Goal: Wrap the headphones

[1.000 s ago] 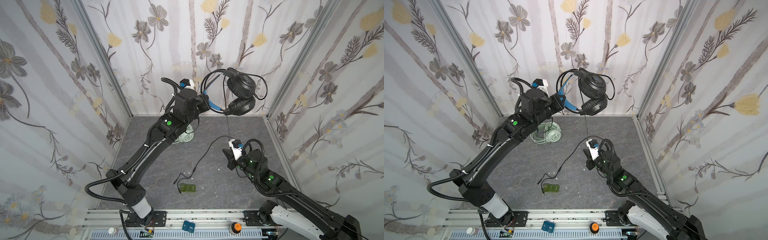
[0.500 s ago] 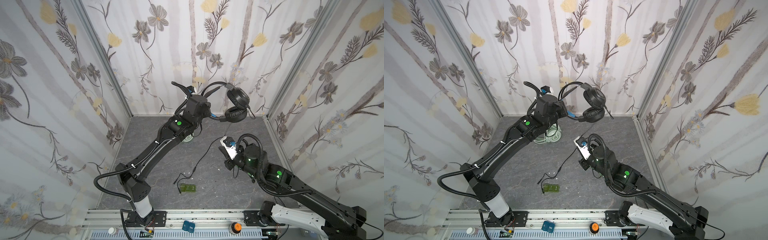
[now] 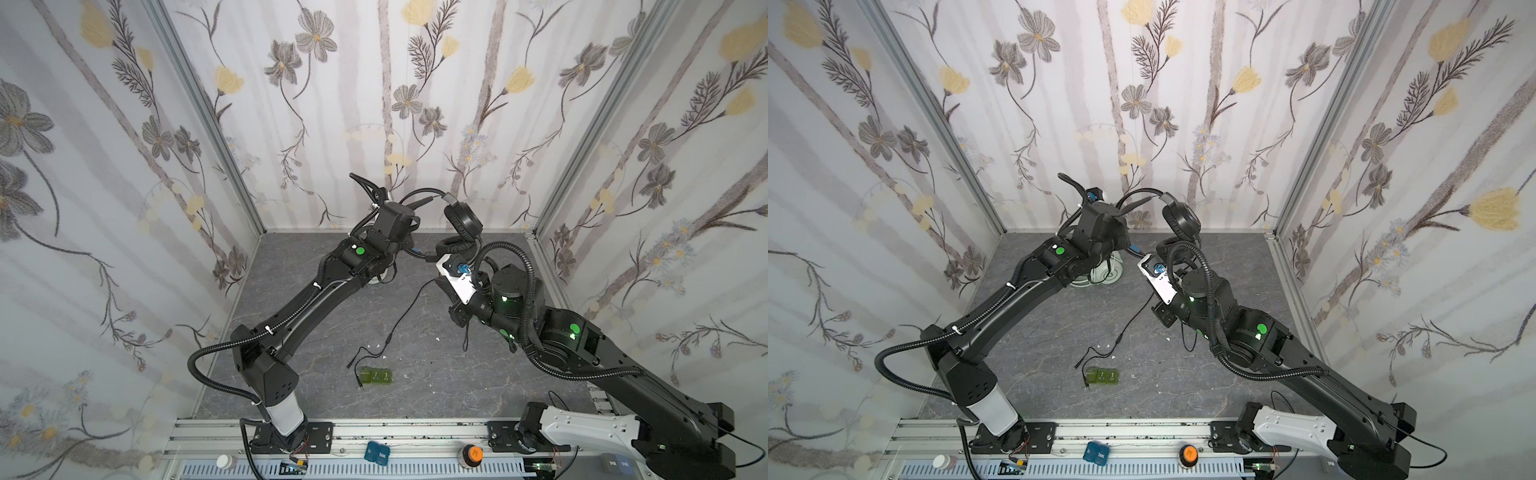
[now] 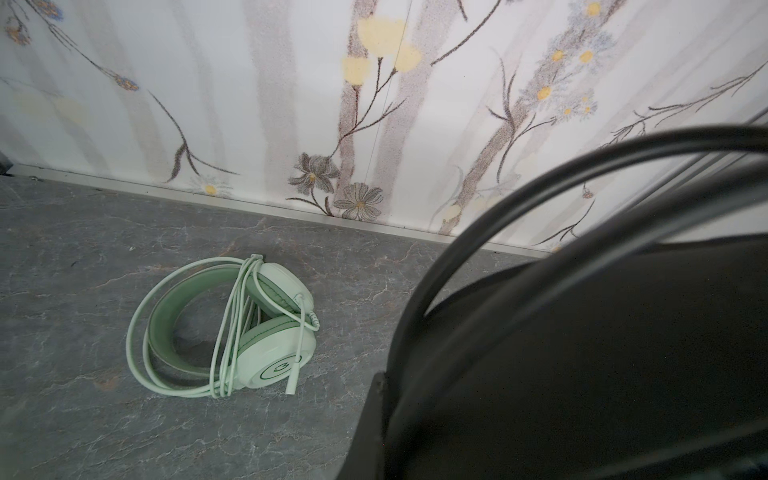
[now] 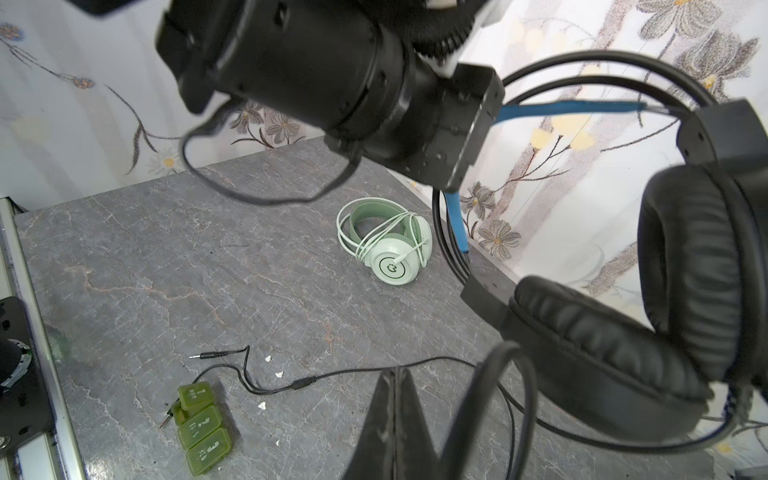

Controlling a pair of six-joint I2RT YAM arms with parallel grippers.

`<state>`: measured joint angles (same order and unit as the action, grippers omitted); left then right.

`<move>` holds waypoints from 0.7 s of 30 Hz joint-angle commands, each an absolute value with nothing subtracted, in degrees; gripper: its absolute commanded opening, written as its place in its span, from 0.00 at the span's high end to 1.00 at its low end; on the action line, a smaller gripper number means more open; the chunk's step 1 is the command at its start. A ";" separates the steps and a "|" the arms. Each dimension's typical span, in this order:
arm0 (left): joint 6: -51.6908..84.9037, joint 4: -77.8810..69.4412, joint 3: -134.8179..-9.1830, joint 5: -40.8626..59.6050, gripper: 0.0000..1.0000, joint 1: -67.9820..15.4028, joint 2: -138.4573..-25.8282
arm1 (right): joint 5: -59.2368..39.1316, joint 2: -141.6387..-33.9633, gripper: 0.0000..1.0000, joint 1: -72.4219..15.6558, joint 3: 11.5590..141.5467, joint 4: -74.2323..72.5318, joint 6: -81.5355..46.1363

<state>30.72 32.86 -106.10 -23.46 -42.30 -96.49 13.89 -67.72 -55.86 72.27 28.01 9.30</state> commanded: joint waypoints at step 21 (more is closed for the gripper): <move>16.89 40.24 -98.41 -10.15 1.00 -33.89 -77.39 | 14.53 -56.87 0.67 -35.42 56.26 21.93 5.80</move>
<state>17.76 41.41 -98.41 -11.31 -34.26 -78.41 17.74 -56.25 -37.43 57.67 27.09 7.53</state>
